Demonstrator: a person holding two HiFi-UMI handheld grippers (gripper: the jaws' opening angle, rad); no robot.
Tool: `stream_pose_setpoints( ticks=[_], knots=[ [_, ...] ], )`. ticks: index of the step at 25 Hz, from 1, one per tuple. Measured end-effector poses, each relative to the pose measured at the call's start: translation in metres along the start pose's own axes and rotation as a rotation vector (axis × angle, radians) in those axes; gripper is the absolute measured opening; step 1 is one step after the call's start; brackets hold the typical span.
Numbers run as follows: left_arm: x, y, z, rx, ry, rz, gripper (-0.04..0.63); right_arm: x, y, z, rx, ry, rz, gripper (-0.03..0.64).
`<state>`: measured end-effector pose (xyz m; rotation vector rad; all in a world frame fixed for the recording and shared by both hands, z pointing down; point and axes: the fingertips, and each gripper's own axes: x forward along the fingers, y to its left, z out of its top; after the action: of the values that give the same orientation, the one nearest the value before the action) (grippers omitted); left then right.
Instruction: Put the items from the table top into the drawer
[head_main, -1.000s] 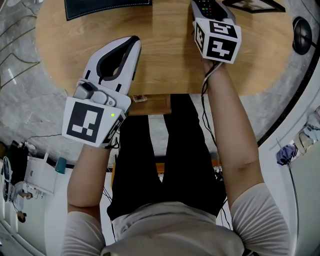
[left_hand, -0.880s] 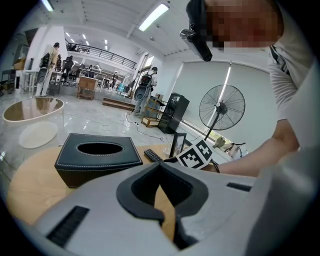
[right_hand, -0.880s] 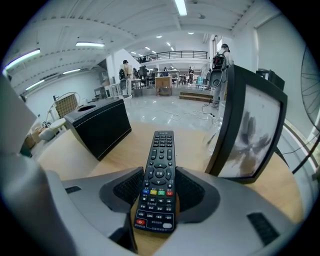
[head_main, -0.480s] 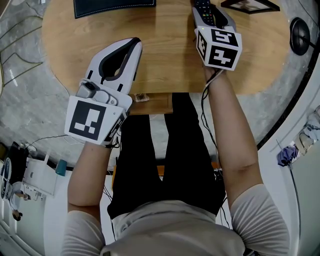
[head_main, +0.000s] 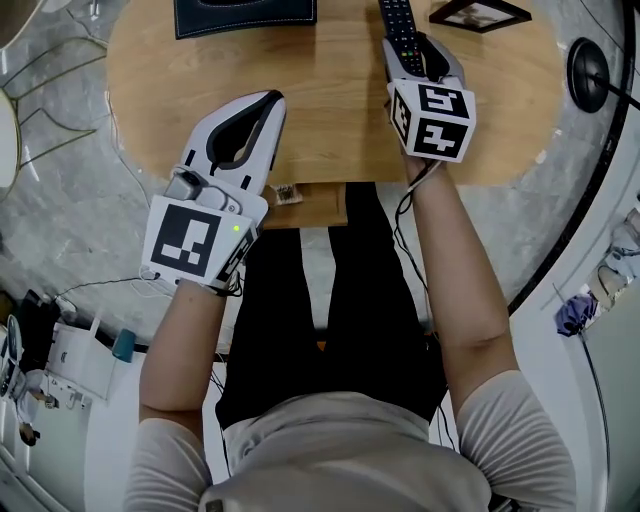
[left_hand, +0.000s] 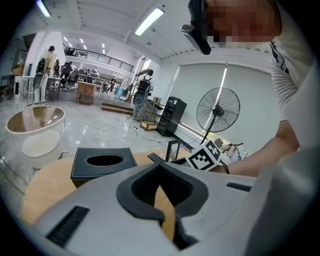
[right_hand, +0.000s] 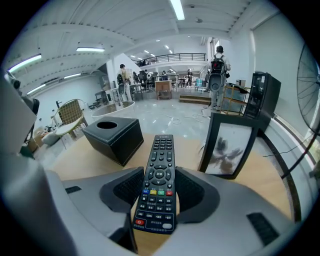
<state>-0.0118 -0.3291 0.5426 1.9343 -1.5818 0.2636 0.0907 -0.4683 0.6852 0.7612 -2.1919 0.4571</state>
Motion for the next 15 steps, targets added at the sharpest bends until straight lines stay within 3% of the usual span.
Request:
stream_pose_setpoints(
  ticks=[10, 15],
  knots=[
    [-0.060, -0.016, 0.028, 0.022, -0.045, 0.006, 0.009, -0.073, 0.034, 0.022, -0.022, -0.037, -0.004, 0.214],
    [-0.087, -0.019, 0.022, 0.054, -0.049, -0.035, 0.009, -0.095, 0.058, 0.017, -0.020, -0.051, -0.027, 0.212]
  ],
)
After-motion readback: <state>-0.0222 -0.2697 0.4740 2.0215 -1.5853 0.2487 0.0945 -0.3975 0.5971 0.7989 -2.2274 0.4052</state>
